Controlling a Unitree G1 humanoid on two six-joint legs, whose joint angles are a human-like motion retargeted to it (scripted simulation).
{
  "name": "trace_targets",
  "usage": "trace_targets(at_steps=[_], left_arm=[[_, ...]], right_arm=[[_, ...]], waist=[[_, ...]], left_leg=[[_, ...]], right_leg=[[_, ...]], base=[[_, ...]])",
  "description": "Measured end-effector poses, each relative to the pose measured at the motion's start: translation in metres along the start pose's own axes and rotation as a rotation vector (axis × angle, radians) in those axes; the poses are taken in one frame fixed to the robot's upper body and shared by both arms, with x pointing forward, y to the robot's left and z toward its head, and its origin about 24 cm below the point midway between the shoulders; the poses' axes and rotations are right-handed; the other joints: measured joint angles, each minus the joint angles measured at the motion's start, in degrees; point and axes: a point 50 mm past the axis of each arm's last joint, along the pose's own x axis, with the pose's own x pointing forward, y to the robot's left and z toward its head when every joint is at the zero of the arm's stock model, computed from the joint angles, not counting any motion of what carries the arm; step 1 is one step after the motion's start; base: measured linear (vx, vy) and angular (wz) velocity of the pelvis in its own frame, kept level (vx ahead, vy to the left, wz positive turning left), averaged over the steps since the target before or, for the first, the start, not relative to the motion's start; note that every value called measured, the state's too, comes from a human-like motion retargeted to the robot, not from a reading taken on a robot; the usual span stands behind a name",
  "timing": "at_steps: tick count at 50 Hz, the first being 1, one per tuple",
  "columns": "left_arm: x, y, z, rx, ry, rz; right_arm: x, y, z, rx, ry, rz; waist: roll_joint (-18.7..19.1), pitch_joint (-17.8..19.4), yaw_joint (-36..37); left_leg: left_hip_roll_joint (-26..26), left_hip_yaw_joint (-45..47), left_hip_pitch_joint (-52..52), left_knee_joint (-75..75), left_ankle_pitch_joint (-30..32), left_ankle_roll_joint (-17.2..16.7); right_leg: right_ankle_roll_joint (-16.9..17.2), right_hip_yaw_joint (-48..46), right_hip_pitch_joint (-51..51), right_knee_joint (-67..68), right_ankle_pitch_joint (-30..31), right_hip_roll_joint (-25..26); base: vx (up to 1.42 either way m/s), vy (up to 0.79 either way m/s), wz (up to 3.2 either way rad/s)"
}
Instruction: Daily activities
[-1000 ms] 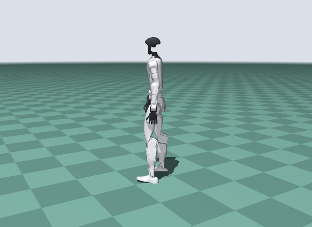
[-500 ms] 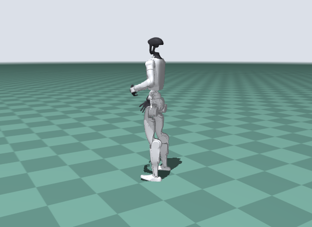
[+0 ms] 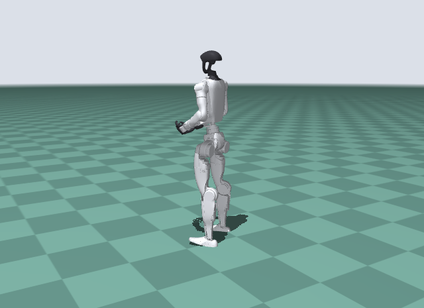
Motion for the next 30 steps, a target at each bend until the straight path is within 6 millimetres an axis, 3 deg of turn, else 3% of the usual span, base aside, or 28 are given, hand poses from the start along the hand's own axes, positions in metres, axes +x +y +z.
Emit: trace_targets(at_steps=[5, 8, 11, 13, 15, 18, 20, 22, 23, 25, 27, 30], left_arm=[[-0.002, -0.009, -0.002, -0.066, -0.019, -0.038], [-0.001, -0.012, -0.007, -0.094, -0.014, -0.022], [0.006, -0.015, -0.013, -0.096, 0.002, 0.013], [0.013, -0.012, -0.017, -0.07, 0.026, 0.064], [0.021, -0.004, -0.022, -0.017, 0.06, 0.143], [0.026, 0.021, -0.034, 0.05, 0.129, 0.317], [0.022, 0.042, -0.04, 0.067, 0.164, 0.473], [0.018, 0.057, -0.035, 0.066, 0.137, 0.617], [0.017, 0.062, -0.029, 0.07, 0.105, 0.678], [0.017, 0.068, -0.013, 0.083, 0.022, 0.761], [0.017, 0.067, 0.001, 0.098, -0.052, 0.775], [0.017, 0.055, 0.016, 0.133, -0.115, 0.699]], right_arm=[[-0.03, -0.027, -0.031, 0.1, 0.041, -0.17], [-0.035, -0.034, -0.035, 0.092, 0.057, -0.223], [-0.023, -0.038, -0.026, 0.02, 0.074, -0.258], [-0.006, -0.035, -0.009, -0.072, 0.058, -0.267], [0.02, -0.023, 0.026, -0.209, -0.021, -0.263], [0.051, 0.031, 0.113, -0.437, -0.356, -0.205], [0.045, 0.086, 0.179, -0.544, -0.706, -0.157], [0.013, 0.136, 0.23, -0.6, -1.08, -0.16], [-0.007, 0.153, 0.246, -0.61, -1.248, -0.179], [-0.041, 0.17, 0.258, -0.632, -1.48, -0.231], [-0.051, 0.162, 0.248, -0.69, -1.493, -0.277], [-0.032, 0.117, 0.206, -0.776, -1.175, -0.318]], waist=[[-0.1, -0.1, 0.7], [0.1, -0.4, 1.1], [0.6, -0.6, 1.5], [0.9, -0.8, 1.7], [1.4, -0.9, 1.8], [2.1, -1.7, 1.6], [2.5, -2.4, 1.7], [2.7, -2.8, 2.0], [2.7, -3.0, 2.1], [2.5, -2.9, 2.4], [2.1, -2.5, 2.2], [1.7, -1.6, 1.6]], left_leg=[[0.1, -0.4, 0.0, 0.4, -0.2, 0.2], [0.1, -0.4, -0.4, 1.4, -0.7, 0.5], [0.2, -0.2, -0.8, 2.2, -1.4, 0.9], [0.3, 0.2, -0.9, 2.5, -1.8, 1.2], [0.5, 0.7, -1.0, 3.0, -2.3, 1.5], [0.3, 1.8, -0.8, 3.3, -2.1, 2.2], [0.0, 2.4, -0.7, 3.6, -1.7, 2.8], [-0.5, 2.7, -0.8, 3.8, -1.1, 3.1], [-0.7, 2.7, -0.9, 4.0, -0.8, 3.2], [-1.1, 2.5, -1.0, 4.5, -0.3, 3.3], [-1.2, 2.2, -1.4, 5.5, -0.5, 3.4], [-1.0, 1.7, -2.1, 7.8, -1.9, 3.6]], right_leg=[[-0.4, 0.1, -0.2, 0.2, -0.6, 0.1], [-0.5, 0.5, -0.4, 0.3, -0.7, 0.1], [-0.3, 1.1, -0.6, 0.1, -0.4, 0.2], [0.0, 1.7, -0.8, 0.0, -0.1, 0.4], [0.5, 2.4, -1.0, 0.0, 0.3, 0.6], [1.3, 3.4, -1.2, 0.0, 0.8, 0.5], [1.9, 3.5, -1.3, 0.0, 0.8, 0.2], [2.3, 2.9, -1.5, 0.1, 0.6, -0.3], [2.4, 2.6, -1.7, 0.3, 0.4, -0.5], [2.3, 2.4, -1.9, 0.8, 0.0, -0.9], [2.0, 2.6, -2.0, 1.2, -0.4, -1.1], [1.5, 3.4, -2.1, 1.9, -1.0, -1.0]], base=[[0.0, 0.0, 0.0], [0.0, 0.0, 0.0], [0.03, 0.01, -0.2], [0.01, 0.02, -0.27], [-0.01, 0.02, -0.32], [-0.02, 0.0, -0.35], [-0.02, -0.02, -0.25], [0.0, 0.0, 0.0], [0.0, 0.0, 0.0], [0.0, 0.0, 0.0], [0.0, 0.0, 0.0], [0.06, 0.04, -0.11]])
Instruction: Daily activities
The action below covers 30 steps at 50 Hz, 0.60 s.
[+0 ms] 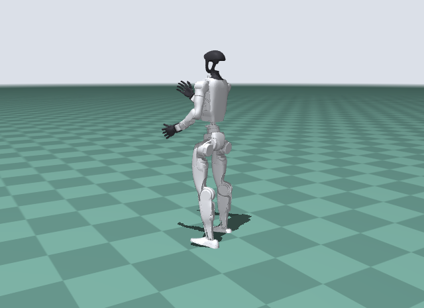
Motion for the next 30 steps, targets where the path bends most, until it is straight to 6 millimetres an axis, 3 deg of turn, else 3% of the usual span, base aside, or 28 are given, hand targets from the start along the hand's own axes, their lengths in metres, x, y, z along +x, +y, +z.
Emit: trace_targets(at_steps=[3, 6, 10, 13, 15, 18, 20, 22, 26, 28, 30], left_arm=[[-0.009, -0.02, 0.009, -0.003, -0.021, -0.18], [-0.024, -0.037, 0.001, -0.046, 0.039, -0.326], [-0.042, -0.052, -0.011, -0.122, 0.124, -0.435], [-0.048, -0.062, -0.01, -0.112, 0.133, -0.499], [-0.048, -0.066, -0.005, -0.054, 0.111, -0.541], [-0.043, -0.062, 0.008, 0.127, 0.048, -0.586], [-0.04, -0.051, 0.017, 0.287, 0.005, -0.594], [-0.038, -0.032, 0.024, 0.448, -0.019, -0.578], [-0.035, 0.007, 0.027, 0.677, 0.005, -0.497], [-0.034, 0.021, 0.021, 0.714, 0.047, -0.449], [-0.032, 0.03, 0.013, 0.712, 0.083, -0.4]], right_arm=[[-0.068, -0.01, -0.077, -0.022, 0.473, 0.139], [-0.144, -0.033, -0.119, -0.037, 0.854, 0.159], [-0.219, -0.068, -0.127, -0.043, 1.143, 0.073], [-0.249, -0.079, -0.121, -0.005, 1.248, 0.025], [-0.256, -0.078, -0.121, 0.026, 1.281, 0.037], [-0.233, -0.063, -0.128, 0.043, 1.227, 0.159], [-0.198, -0.047, -0.132, 0.02, 1.118, 0.283], [-0.149, -0.026, -0.128, -0.035, 0.936, 0.407], [-0.051, 0.018, -0.088, -0.142, 0.487, 0.512], [-0.02, 0.034, -0.063, -0.163, 0.304, 0.497], [-0.002, 0.042, -0.045, -0.175, 0.186, 0.46]], waist=[[-0.7, 1.3, -0.8], [-1.7, 2.6, -1.2], [-3.9, 4.1, -0.7], [-6.1, 5.3, 0.9], [-7.6, 6.1, 2.6], [-9.3, 7.1, 6.2], [-9.8, 7.4, 8.5], [-9.6, 7.1, 10.4], [-8.2, 5.5, 12.3], [-7.3, 4.5, 12.4], [-6.5, 3.9, 11.8]], left_leg=[[0.4, -0.6, -0.6, 2.7, -2.3, 0.6], [0.3, -1.6, -1.1, 5.2, -4.1, 1.4], [-0.4, -3.7, -1.7, 8.3, -5.8, 2.7], [-1.3, -5.7, -1.5, 9.5, -6.4, 3.6], [-1.7, -6.9, -1.3, 9.7, -6.6, 4.1], [-2.3, -8.0, -0.8, 8.6, -6.3, 4.3], [-2.5, -8.3, -0.4, 6.9, -5.6, 4.2], [-2.6, -7.9, 0.1, 4.9, -4.7, 4.0], [-2.7, -6.1, 1.0, 1.3, -2.7, 3.8], [-2.8, -5.1, 1.3, 0.0, -2.0, 3.7], [-2.9, -4.3, 1.6, -0.8, -1.5, 3.6]], right_leg=[[-0.5, 0.7, 0.0, 1.2, -0.9, 0.3], [-1.0, 0.8, -0.4, 3.6, -2.5, 0.4], [-1.9, 0.1, -1.7, 9.1, -6.1, 0.1], [-2.1, -0.9, -3.0, 14.8, -8.8, -0.2], [-2.2, -2.3, -3.8, 18.3, -10.1, -0.6], [-2.3, -5.3, -4.0, 20.2, -10.7, -1.5], [-2.2, -6.6, -3.4, 18.7, -10.1, -2.0], [-1.7, -7.2, -2.4, 15.6, -8.9, -2.3], [-0.4, -7.7, -0.8, 9.4, -5.7, -2.5], [0.3, -7.8, -0.4, 7.4, -4.6, -2.6], [0.9, -7.8, -0.1, 6.1, -3.8, -2.7]], base=[[0.07, 0.09, -0.11], [0.07, 0.11, -0.01], [0.04, 0.11, 0.18], [0.01, 0.09, 0.33], [-0.01, 0.05, 0.33], [-0.02, 0.02, 0.15], [0.0, 0.0, 0.0], [-0.03, 0.0, -0.09], [-0.06, 0.0, -0.26], [-0.07, 0.01, -0.24], [-0.07, 0.02, -0.18]])
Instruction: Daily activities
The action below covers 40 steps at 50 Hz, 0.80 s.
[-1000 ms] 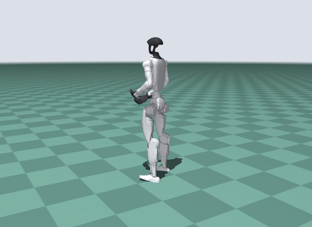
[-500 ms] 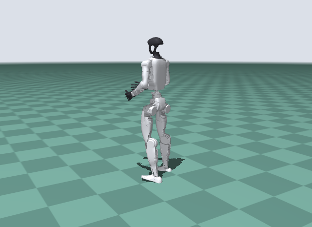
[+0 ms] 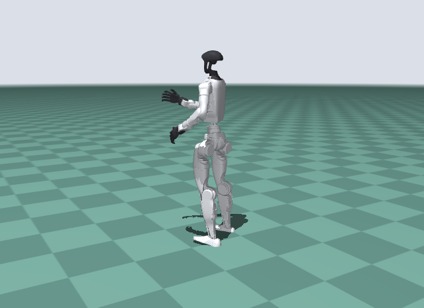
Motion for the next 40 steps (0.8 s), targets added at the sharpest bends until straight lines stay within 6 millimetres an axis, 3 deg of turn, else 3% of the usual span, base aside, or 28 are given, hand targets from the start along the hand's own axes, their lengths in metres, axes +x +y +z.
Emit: trace_targets(at_steps=[3, 5, 7, 9, 12, 15, 18, 20, 24, 27, 30, 35, 40], left_arm=[[0.003, 0.001, -0.019, -0.039, 0.08, 0.054], [0.005, -0.001, -0.028, -0.052, 0.123, 0.074], [0.01, -0.005, -0.028, -0.043, 0.125, 0.076], [0.015, -0.008, -0.025, -0.023, 0.114, 0.072], [0.024, -0.013, -0.017, 0.011, 0.087, 0.057], [0.034, -0.015, -0.007, 0.04, 0.055, 0.043], [0.045, -0.016, 0.005, 0.084, 0.014, 0.033], [0.051, -0.015, 0.013, 0.119, -0.015, 0.03], [0.059, -0.015, 0.026, 0.187, -0.069, 0.03], [0.062, -0.017, 0.032, 0.225, -0.098, 0.031], [0.063, -0.019, 0.033, 0.244, -0.108, 0.038], [0.061, -0.026, 0.019, 0.177, -0.053, 0.084], [0.047, -0.049, -0.012, -0.039, 0.062, 0.13]], right_arm=[[-0.002, -0.005, 0.003, -0.039, -0.018, -0.052], [-0.017, -0.007, -0.014, -0.069, 0.063, -0.051], [-0.043, -0.008, -0.047, -0.105, 0.224, -0.023], [-0.081, -0.009, -0.085, -0.149, 0.425, 0.019], [-0.153, -0.01, -0.135, -0.227, 0.751, 0.083], [-0.233, -0.015, -0.164, -0.313, 1.059, 0.146], [-0.305, -0.022, -0.17, -0.387, 1.306, 0.195], [-0.342, -0.028, -0.166, -0.43, 1.42, 0.222], [-0.375, -0.038, -0.156, -0.485, 1.509, 0.228], [-0.37, -0.044, -0.154, -0.504, 1.476, 0.18], [-0.34, -0.049, -0.158, -0.511, 1.364, 0.085], [-0.24, -0.058, -0.157, -0.514, 1.01, -0.136], [-0.138, -0.059, -0.119, -0.464, 0.579, -0.358]], waist=[[1.3, -0.2, -1.4], [2.1, -0.1, -2.5], [2.6, 0.2, -3.9], [3.0, 0.5, -5.5], [3.5, 0.9, -7.8], [4.1, 0.9, -9.4], [4.3, 1.2, -11.1], [4.3, 1.3, -12.1], [4.4, 1.4, -13.9], [4.8, 1.6, -15.0], [5.4, 1.9, -15.9], [6.9, 3.0, -16.2], [8.9, 3.2, -12.9]], left_leg=[[0.1, 0.7, 0.1, -0.4, 0.4, 0.0], [0.2, 1.0, -0.1, -0.3, 0.5, -0.1], [0.3, 1.1, -0.3, -0.1, 0.4, -0.3], [0.5, 1.1, -0.7, 0.2, 0.2, -0.4], [1.0, 1.4, -1.6, 0.7, -0.1, -0.5], [2.2, 2.2, -2.9, 1.2, -0.3, -0.8], [2.9, 2.2, -4.4, 1.8, -0.2, -1.3], [3.4, 2.2, -5.2, 2.2, 0.0, -1.7], [4.4, 2.4, -6.7, 2.6, 1.1, -2.6], [5.4, 2.5, -7.8, 2.9, 2.3, -3.4], [6.7, 2.3, -9.0, 3.4, 3.5, -4.1], [8.7, 0.2, -11.8, 6.2, 5.7, -5.6], [4.4, -14.7, -17.3, 10.4, 2.7, -10.4]], right_leg=[[0.5, 0.1, 0.1, -0.9, 0.9, 0.1], [0.5, 0.4, -0.1, -0.7, 1.2, 0.2], [0.3, 1.0, -0.7, 0.1, 1.0, 0.4], [0.0, 1.6, -1.6, 1.6, 0.6, 0.7], [-1.1, 1.0, -3.3, 5.5, -0.7, 1.1], [-4.0, -3.0, -3.9, 13.1, -4.5, 0.8], [-5.4, -2.4, -4.7, 19.3, -7.7, 0.7], [-6.1, -1.1, -4.9, 21.4, -9.4, 0.7], [-7.2, 1.9, -4.0, 20.5, -11.1, 0.9], [-7.8, 4.0, -2.9, 17.4, -11.4, 1.6], [-8.3, 5.2, -2.1, 13.8, -11.5, 2.6], [-8.7, 5.2, -1.6, 9.7, -10.7, 4.4], [-7.7, 7.6, -0.4, 6.1, -6.9, 6.9]], base=[[-0.07, 0.02, -0.12], [-0.07, 0.03, -0.12], [-0.07, 0.03, -0.12], [-0.08, 0.03, -0.12], [-0.08, 0.02, -0.19], [-0.1, 0.0, -0.35], [-0.12, -0.04, -0.18], [-0.14, -0.08, -0.14], [-0.17, -0.13, -0.18], [-0.19, -0.19, -0.21], [-0.2, -0.22, -0.23], [-0.2, -0.25, -0.35], [-0.15, -0.21, -0.82]])
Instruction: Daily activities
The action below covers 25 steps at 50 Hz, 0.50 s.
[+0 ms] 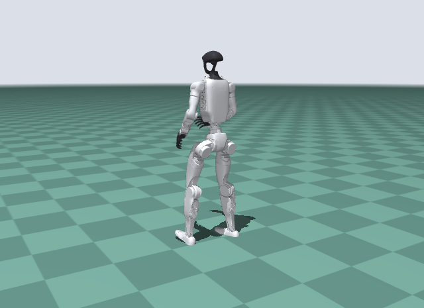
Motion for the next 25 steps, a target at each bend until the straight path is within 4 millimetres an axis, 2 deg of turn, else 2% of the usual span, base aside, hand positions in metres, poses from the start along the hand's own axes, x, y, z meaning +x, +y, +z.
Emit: trace_targets(at_steps=[2, 4, 6, 8, 10, 12, 15, 17, 20, 23, 25], left_arm=[[-0.005, -0.005, -0.007, -0.086, 0.034, 0.012], [-0.01, -0.008, -0.011, -0.157, 0.051, 0.021], [-0.014, -0.01, -0.012, -0.206, 0.054, 0.026], [-0.017, -0.011, -0.009, -0.231, 0.041, 0.026], [-0.018, -0.012, -0.002, -0.233, 0.004, 0.023], [-0.016, -0.01, 0.009, -0.21, -0.049, 0.017], [-0.011, -0.006, 0.028, -0.153, -0.132, 0.007], [-0.005, -0.004, 0.042, -0.101, -0.19, -0.001], [0.006, 0.001, 0.063, -0.023, -0.266, -0.006], [0.015, 0.005, 0.081, 0.034, -0.324, -0.003], [0.02, 0.008, 0.089, 0.052, -0.348, 0.002]], right_arm=[[0.017, -0.009, 0.033, 0.09, -0.108, -0.104], [0.028, -0.017, 0.055, 0.169, -0.17, -0.19], [0.034, -0.022, 0.063, 0.226, -0.171, -0.242], [0.036, -0.022, 0.057, 0.251, -0.123, -0.266], [0.034, -0.018, 0.036, 0.237, -0.029, -0.264], [0.024, -0.014, 0.006, 0.183, 0.094, -0.238], [-0.003, -0.01, -0.047, 0.055, 0.297, -0.173], [-0.031, -0.012, -0.084, -0.057, 0.439, -0.111], [-0.083, -0.023, -0.132, -0.22, 0.653, 0.001], [-0.138, -0.039, -0.166, -0.342, 0.848, 0.111], [-0.168, -0.049, -0.178, -0.391, 0.948, 0.163]], waist=[[0.6, -0.5, 0.9], [1.2, -1.1, 1.5], [2.1, -1.7, 1.8], [3.1, -2.2, 1.7], [4.3, -2.6, 1.2], [5.7, -2.8, 0.3], [7.7, -3.0, -1.2], [8.8, -3.1, -2.0], [9.9, -3.2, -2.8], [10.5, -3.3, -3.2], [10.6, -3.3, -3.2]], left_leg=[[-0.3, 0.6, -1.7, 3.8, -1.7, 0.4], [-0.3, 2.3, -2.8, 7.1, -3.0, 0.9], [-0.3, 3.6, -3.5, 9.0, -3.9, 1.4], [-0.4, 4.5, -3.7, 9.4, -4.3, 1.5], [-0.5, 4.8, -3.4, 8.4, -4.1, 1.1], [-0.6, 4.7, -2.6, 6.0, -3.2, 0.6], [-0.7, 4.1, -1.0, 1.9, -1.3, -0.7], [-0.6, 3.7, 0.3, -0.5, -0.5, -1.4], [-0.7, 3.4, 1.8, -3.5, -0.1, -2.0], [-0.9, 3.1, 2.7, -5.8, 0.2, -2.5], [-1.0, 3.1, 3.2, -6.9, 0.4, -2.8]], right_leg=[[0.6, 0.1, 0.2, -1.9, 1.3, -0.1], [1.1, 0.1, 0.5, -3.8, 2.5, -0.3], [1.5, 0.3, 0.8, -5.6, 3.6, -0.4], [1.7, 0.5, 1.2, -7.1, 4.4, -0.5], [1.7, 0.8, 1.8, -8.3, 5.0, -0.3], [1.5, 1.1, 2.5, -9.2, 5.4, 0.0], [0.9, 1.3, 3.6, -9.9, 5.6, 0.5], [0.3, 1.3, 4.1, -10.1, 5.5, 0.8], [-0.6, 0.9, 4.5, -9.8, 5.0, 1.0], [-1.2, 0.3, 4.3, -9.0, 4.4, 1.1], [-1.3, 0.1, 4.2, -8.4, 4.0, 1.1]], base=[[-0.09, -0.16, -0.27], [-0.06, -0.12, -0.1], [-0.02, -0.08, -0.08], [0.0, -0.03, -0.04], [0.0, 0.0, 0.0], [0.0, 0.0, 0.0], [0.02, 0.02, 0.04], [0.05, 0.06, 0.18], [0.05, 0.06, 0.26], [0.05, 0.05, 0.27], [0.04, 0.05, 0.2]])
